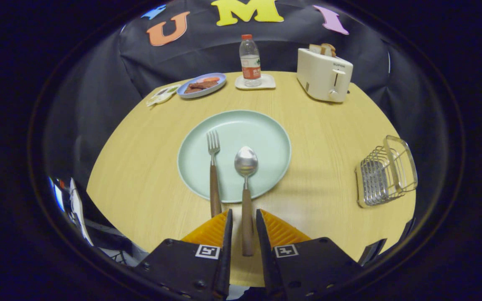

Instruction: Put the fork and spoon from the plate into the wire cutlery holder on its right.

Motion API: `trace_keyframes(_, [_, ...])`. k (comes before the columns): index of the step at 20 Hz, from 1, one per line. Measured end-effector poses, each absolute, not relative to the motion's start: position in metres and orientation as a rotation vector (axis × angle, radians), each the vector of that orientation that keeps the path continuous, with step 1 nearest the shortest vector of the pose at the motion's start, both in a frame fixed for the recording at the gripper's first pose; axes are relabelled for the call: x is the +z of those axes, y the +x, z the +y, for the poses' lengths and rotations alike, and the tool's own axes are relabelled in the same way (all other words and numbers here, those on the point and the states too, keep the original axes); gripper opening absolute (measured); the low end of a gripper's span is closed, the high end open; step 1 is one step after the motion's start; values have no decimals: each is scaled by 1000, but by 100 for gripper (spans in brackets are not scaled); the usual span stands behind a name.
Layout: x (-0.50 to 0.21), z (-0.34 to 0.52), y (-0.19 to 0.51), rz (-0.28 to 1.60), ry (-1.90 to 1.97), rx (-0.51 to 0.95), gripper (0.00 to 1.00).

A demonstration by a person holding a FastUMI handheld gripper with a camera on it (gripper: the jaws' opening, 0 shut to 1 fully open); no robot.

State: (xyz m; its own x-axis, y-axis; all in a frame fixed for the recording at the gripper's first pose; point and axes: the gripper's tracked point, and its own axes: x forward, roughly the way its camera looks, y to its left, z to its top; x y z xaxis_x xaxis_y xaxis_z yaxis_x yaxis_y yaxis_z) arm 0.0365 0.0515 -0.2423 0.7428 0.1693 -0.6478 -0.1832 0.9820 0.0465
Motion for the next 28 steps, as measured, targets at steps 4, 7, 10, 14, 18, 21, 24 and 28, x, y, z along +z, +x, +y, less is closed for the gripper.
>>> trace_keyframes(4, [-235, 47, 36, 686, -31, 171, 12])
trace_keyframes(7, [-231, 39, 33, 697, -28, 159, 5])
trace_keyframes(10, [-222, 30, 26, 692, -20, 153, 5])
trace_keyframes(14, [-194, 13, 14, 659, -17, 165, 5])
trace_keyframes(18, [-163, -9, -3, 624, -10, 190, 5])
trace_keyframes(21, [-139, -35, -13, 600, 9, 181, 5])
trace_keyframes(24, [-118, -67, -26, 573, 23, 160, 5])
trace_keyframes(28, [-106, -120, -38, 566, 48, 106, 5])
